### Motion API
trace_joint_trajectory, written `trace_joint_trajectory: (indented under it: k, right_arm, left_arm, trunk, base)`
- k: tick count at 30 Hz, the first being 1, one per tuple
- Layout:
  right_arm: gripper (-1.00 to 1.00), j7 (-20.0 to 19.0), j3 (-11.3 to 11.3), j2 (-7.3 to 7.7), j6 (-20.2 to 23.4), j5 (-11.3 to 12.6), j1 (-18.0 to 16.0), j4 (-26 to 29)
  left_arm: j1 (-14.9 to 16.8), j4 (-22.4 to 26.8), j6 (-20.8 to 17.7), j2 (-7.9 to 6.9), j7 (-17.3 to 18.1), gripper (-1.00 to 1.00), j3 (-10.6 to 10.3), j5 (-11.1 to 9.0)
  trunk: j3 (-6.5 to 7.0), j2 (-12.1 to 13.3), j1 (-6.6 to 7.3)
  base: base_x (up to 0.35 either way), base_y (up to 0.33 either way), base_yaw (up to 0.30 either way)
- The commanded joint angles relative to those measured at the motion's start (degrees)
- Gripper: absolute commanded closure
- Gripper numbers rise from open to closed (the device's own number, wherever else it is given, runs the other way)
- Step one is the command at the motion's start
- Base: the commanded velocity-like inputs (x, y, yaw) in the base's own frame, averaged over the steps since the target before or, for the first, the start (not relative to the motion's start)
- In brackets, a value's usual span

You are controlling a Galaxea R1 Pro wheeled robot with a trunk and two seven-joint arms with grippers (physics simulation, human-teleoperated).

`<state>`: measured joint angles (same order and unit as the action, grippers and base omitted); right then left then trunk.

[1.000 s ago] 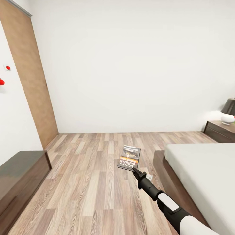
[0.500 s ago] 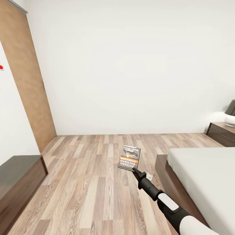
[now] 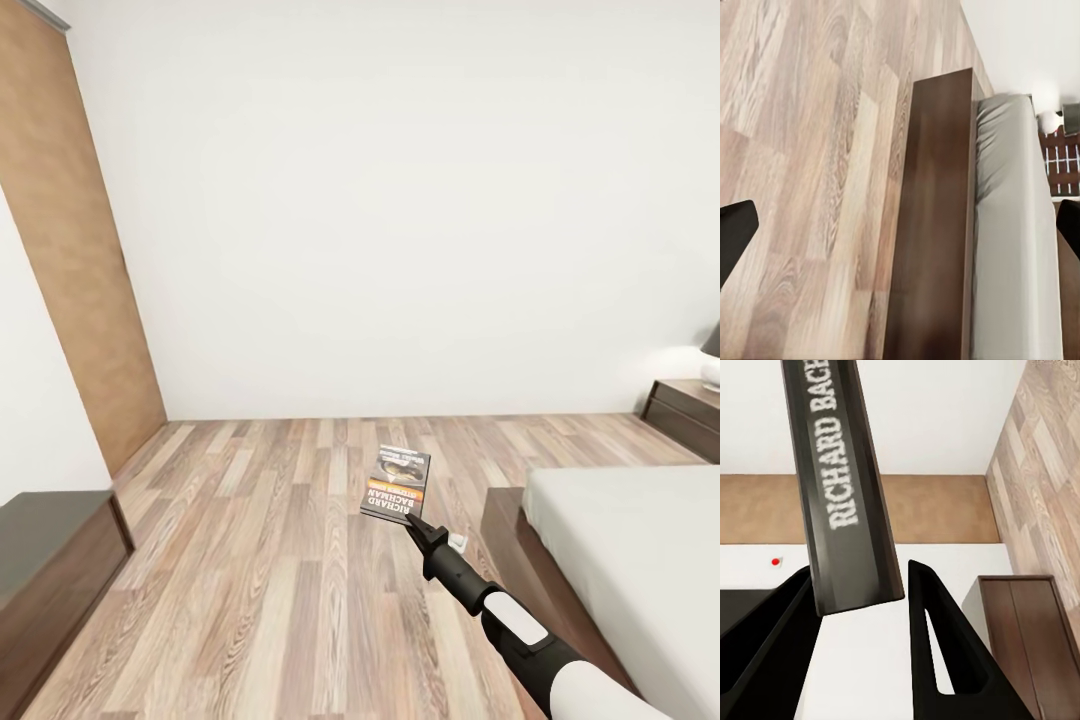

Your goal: In the bedroom, move the book from the bed onto either nightstand, and place the two sandals side by side next to the bed.

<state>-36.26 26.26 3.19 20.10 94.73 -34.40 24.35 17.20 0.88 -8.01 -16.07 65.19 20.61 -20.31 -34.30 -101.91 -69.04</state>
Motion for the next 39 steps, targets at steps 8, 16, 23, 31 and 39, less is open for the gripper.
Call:
trace_joint_trajectory:
  k: [8,16,23,31,39]
  right_arm:
    - [1.00,-0.13,0.35,0.04,0.25,0.72,-0.06,-0.14]
    - [1.00,-0.19,0.37,-0.09,0.21,0.64,-0.08,-1.66]
    - [1.00,-0.21,0.35,-0.11,0.24,0.63,-0.09,-1.98]
    - [1.00,-0.22,0.24,0.00,0.29,0.80,-0.08,-2.09]
    - [1.00,0.16,0.12,0.14,0.44,0.80,-0.07,-2.11]
  left_arm:
    - [0.03,0.00,-0.60,-0.01,0.20,-1.00,0.31,0.10]
    - [0.03,0.00,-0.60,-0.01,0.21,-1.00,0.31,0.10]
    - [0.03,0.00,-0.60,-0.01,0.20,-1.00,0.31,0.10]
    - [0.03,0.00,-0.60,-0.01,0.20,-1.00,0.31,0.10]
    - [0.03,0.00,-0.60,-0.01,0.20,-1.00,0.31,0.10]
  trunk:
    - [-0.06,-0.03,-0.02]
    - [-0.06,-0.03,-0.02]
    - [-0.06,-0.03,-0.02]
    - [-0.06,-0.03,-0.02]
    - [-0.06,-0.03,-0.02]
  base:
    - [0.247,0.000,0.000]
    - [0.247,0.000,0.000]
    - [0.247,0.000,0.000]
    - [0.247,0.000,0.000]
    - [0.247,0.000,0.000]
